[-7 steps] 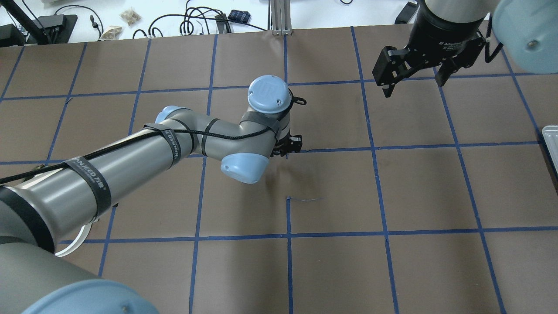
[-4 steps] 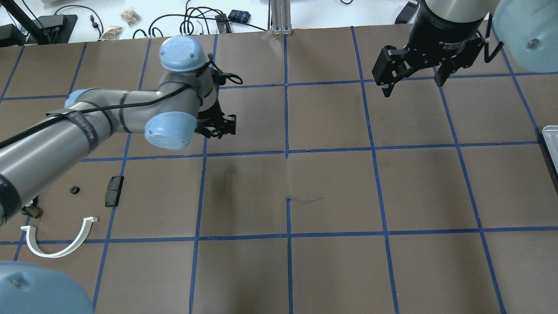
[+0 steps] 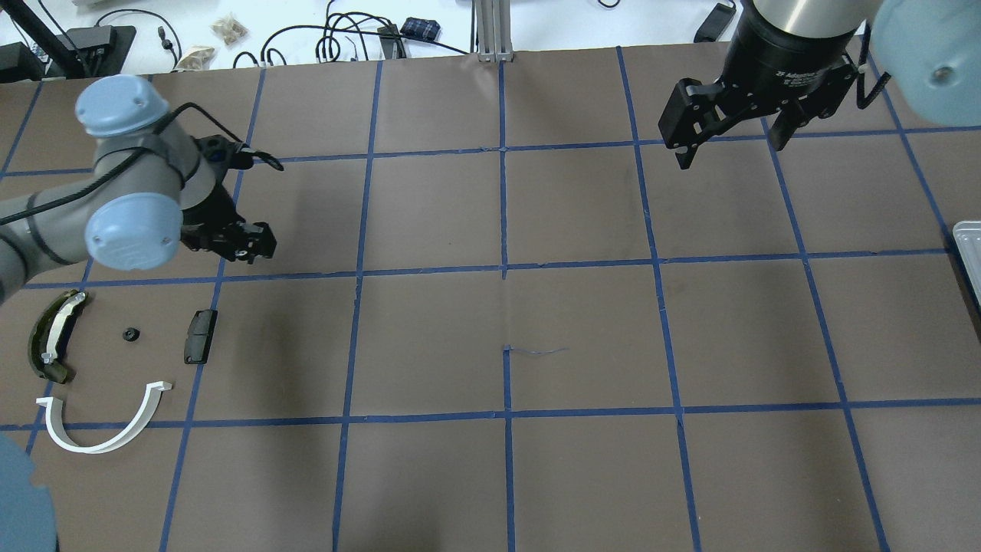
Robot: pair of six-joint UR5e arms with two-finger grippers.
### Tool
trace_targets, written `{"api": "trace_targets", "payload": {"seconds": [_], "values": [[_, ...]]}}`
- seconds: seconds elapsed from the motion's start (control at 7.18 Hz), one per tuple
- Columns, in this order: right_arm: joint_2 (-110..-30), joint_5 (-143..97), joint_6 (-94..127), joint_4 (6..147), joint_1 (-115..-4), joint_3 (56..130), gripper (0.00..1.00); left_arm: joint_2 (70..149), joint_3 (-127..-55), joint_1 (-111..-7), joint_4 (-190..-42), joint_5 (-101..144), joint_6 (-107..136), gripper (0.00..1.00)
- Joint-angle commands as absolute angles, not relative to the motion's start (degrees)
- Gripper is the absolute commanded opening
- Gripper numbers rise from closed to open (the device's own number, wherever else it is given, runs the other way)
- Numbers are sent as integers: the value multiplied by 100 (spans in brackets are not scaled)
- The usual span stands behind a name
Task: Place bearing gear from tray to pile
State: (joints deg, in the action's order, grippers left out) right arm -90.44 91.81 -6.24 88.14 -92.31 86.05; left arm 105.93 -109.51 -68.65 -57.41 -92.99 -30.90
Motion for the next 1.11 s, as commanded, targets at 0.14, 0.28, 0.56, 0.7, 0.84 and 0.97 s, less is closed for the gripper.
{"api": "trace_targets", "payload": {"seconds": [0.14, 0.28, 0.56, 0.7, 0.84, 0.97], "values": [[-9044, 9202, -624, 8807, -9220, 8604, 100, 10678, -11250, -5355, -5643, -9211, -4524, 0], [-9044, 9193, -624, 8807, -9220, 8604, 100, 10714, -11294, -5318, -5643, -9063, -4535, 0], [-9044, 9219, -633, 8807, -9202, 8604, 100, 10757, -11539, -5309, -5207, -9070, -4518, 3], [-9035, 9220, -633, 8815, -9176, 8604, 100, 10845, -11549, -5309, -5134, -9070, -4491, 6], [-9035, 9202, -633, 8815, -9176, 8604, 100, 10915, -11558, -5309, -5107, -9088, -4535, 9], [-9044, 9202, -633, 8807, -9176, 8596, 100, 10960, -11549, -5309, -5106, -9088, -4509, 10]]}}
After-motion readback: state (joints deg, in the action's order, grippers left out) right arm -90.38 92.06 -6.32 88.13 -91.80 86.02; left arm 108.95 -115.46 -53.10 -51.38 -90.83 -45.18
